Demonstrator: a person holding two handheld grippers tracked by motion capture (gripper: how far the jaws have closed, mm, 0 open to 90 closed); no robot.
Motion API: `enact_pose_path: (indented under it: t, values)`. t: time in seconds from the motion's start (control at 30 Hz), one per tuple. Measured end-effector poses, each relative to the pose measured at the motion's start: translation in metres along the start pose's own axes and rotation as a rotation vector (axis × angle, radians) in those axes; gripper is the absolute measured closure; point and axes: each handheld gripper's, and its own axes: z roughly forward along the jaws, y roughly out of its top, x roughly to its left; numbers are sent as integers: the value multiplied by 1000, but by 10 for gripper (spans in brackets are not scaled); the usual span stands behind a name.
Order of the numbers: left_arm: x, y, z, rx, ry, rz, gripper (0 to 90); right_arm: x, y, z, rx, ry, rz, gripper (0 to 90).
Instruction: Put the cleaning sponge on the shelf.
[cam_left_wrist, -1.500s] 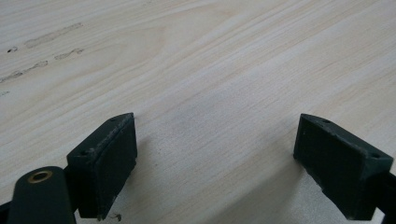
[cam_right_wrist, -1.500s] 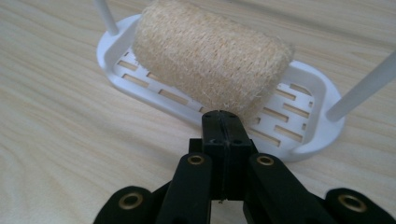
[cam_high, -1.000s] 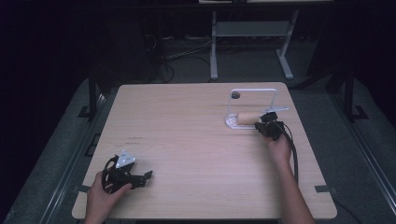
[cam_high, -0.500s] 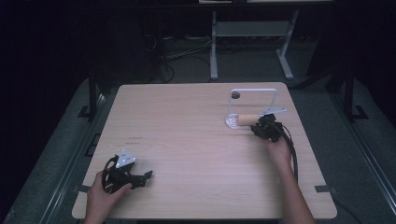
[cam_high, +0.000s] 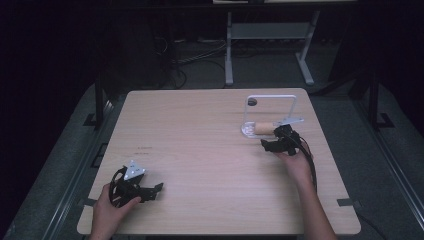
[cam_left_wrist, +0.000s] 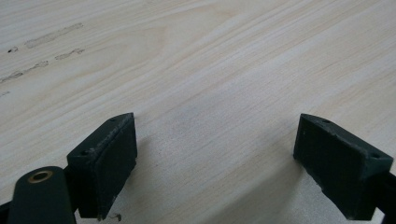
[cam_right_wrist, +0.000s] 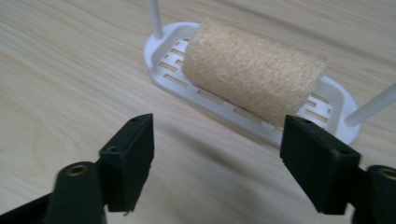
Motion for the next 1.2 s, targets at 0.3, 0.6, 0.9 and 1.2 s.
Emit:
enact_pose_path:
  t: [0.3,0.6,0.9,1.2]
  values:
    - [0,0,0,0,0,0,129,13,-6,-12,5,41,2,107]
    - [0,0,0,0,0,1,129,28,-23,-19,16,57,-34,54]
    - [0,0,0,0,0,0,129,41,-37,-31,14,86,-63,29]
    - [0,0,0,0,0,0,129,56,-58,-43,-1,93,-102,27]
